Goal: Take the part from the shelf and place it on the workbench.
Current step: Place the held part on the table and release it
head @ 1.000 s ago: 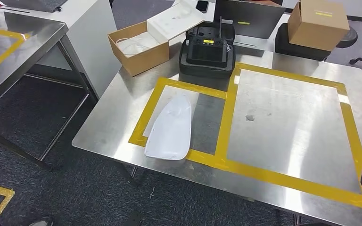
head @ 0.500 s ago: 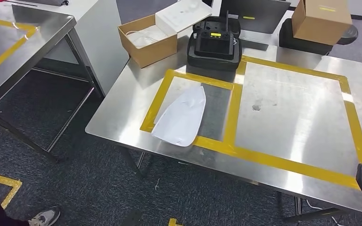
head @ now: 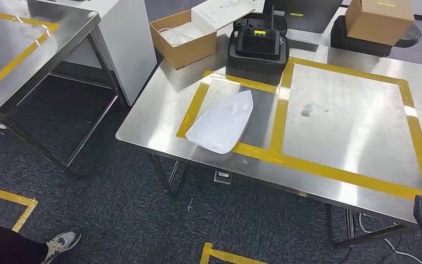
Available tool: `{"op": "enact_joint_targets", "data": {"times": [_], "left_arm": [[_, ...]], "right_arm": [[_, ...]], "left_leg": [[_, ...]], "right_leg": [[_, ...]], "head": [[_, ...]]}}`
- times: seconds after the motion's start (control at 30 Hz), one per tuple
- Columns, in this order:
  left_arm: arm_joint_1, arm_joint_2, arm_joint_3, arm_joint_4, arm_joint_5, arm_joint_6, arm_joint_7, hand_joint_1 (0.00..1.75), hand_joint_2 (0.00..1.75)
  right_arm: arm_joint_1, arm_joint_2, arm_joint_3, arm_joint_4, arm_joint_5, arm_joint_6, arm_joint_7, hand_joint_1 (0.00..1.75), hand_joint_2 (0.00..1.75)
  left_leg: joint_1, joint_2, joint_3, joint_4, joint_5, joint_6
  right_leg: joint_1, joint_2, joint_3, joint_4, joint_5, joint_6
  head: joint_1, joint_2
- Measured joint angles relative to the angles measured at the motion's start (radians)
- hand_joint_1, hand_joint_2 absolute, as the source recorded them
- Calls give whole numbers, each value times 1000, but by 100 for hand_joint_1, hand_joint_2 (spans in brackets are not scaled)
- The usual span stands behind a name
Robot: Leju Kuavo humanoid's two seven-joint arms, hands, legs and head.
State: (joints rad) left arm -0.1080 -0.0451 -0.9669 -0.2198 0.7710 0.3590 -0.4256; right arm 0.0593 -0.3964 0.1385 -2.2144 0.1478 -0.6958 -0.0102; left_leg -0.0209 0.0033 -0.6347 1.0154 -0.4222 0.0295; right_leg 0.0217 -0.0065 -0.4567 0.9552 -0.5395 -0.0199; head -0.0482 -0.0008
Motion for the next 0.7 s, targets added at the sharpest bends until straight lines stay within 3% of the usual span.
{"op": "enact_joint_targets", "data": {"times": [0.03, 0.07, 0.17, 0.2, 0.23, 0.27, 0.3, 0.33, 0.4, 0.43, 0.5, 0.53, 0.57, 0.67, 0.7], "left_arm": [[0, 0, 0, 0, -2, 0, 6, 0, 0], [0, 1, 0, 0, -2, 2, 9, 0, 0], [0, 7, 0, 1, 9, 16, -5, 0, 0], [0, 10, 0, 1, 14, 20, -12, 0, 0], [0, 13, 0, 1, 19, 24, -17, 0, 0], [-1, 16, 0, 1, 23, 26, -20, 0, 0], [-1, 18, 0, 1, 27, 27, -22, 0, 0], [-1, 20, 0, 1, 30, 27, -22, 0, 0], [-3, 21, 0, 1, 32, 29, -19, 0, 0], [-4, 21, 0, 1, 33, 30, -17, 0, 0], [-3, 21, 0, 1, 34, 32, -16, 0, 0], [-2, 21, 0, 2, 35, 33, -15, 0, 0], [-1, 21, 0, 2, 37, 34, -16, 0, 0], [-1, 21, 0, 2, 40, 36, -14, 0, 0], [-1, 21, 0, 3, 40, 36, -11, 0, 0]], "right_arm": [[-1, -2, 2, 0, 3, 0, 5, 0, 175], [-4, -4, 4, 0, 6, 1, 11, 0, 175], [-17, -7, 14, 1, 18, 2, 21, 0, 175], [-23, -8, 19, 2, 19, 2, 23, 0, 175], [-29, -8, 24, 3, 17, 2, 24, 0, 175], [-36, -8, 30, 6, 13, 2, 24, 0, 175], [-43, -8, 35, 8, 7, 2, 23, 0, 175], [-48, -8, 39, 10, 0, 2, 22, 0, 175], [-57, -10, 49, 12, -14, 2, 15, 0, 175], [-60, -11, 53, 13, -19, 3, 10, 0, 175], [-61, -14, 60, 15, -25, 3, 2, 0, 87], [-59, -16, 63, 16, -26, 3, 0, 0, 44], [-58, -18, 66, 16, -28, 3, -1, 0, 0], [-54, -25, 75, 19, -33, 2, -1, 0, 0], [-51, -25, 77, 20, -36, 2, -1, 0, 0]], "left_leg": [[0, -1, -6, 6, -13, -6], [1, -2, -16, 29, -46, -12], [15, -5, -53, 181, -184, -33], [21, -5, -55, 227, -196, -40], [26, -5, -48, 252, -185, -48], [31, -4, -25, 246, -156, -55], [37, -3, 13, 209, -125, -62], [42, -2, 60, 150, -114, -70], [44, -3, 136, 36, -132, -68], [41, -4, 150, 7, -147, -61], [38, -6, 142, -1, -143, -39], [38, -5, 133, -1, -134, -28], [39, -5, 123, -1, -124, -19], [34, -3, 89, -1, -93, -1], [31, -3, 78, 0, -84, 1]], "right_leg": [[-3, -2, -5, -9, 14, -2], [-7, -5, -14, -18, 30, -4], [-14, -8, -54, -23, 67, -4], [-17, -9, -70, -20, 77, 0], [-21, -11, -87, -15, 87, 4], [-25, -12, -105, -8, 95, 10], [-30, -12, -124, 3, 101, 16], [-33, -13, -142, 17, 105, 22], [-35, -14, -169, 43, 113, 36], [-36, -14, -176, 49, 119, 42], [-38, -14, -183, 50, 132, 54], [-40, -13, -189, 56, 122, 58], [-41, -11, -197, 77, 93, 63], [-41, -3, -231, 243, -50, 72], [-40, -2, -235, 296, -75, 72]], "head": [[0, 0], [0, 0], [-4, 0], [-4, 0], [-4, 0], [-4, 0], [-4, 0], [-6, 0], [-10, 0], [-11, 0], [-11, 0], [-10, 0], [-9, 0], [-7, 0], [-6, 0]]}}
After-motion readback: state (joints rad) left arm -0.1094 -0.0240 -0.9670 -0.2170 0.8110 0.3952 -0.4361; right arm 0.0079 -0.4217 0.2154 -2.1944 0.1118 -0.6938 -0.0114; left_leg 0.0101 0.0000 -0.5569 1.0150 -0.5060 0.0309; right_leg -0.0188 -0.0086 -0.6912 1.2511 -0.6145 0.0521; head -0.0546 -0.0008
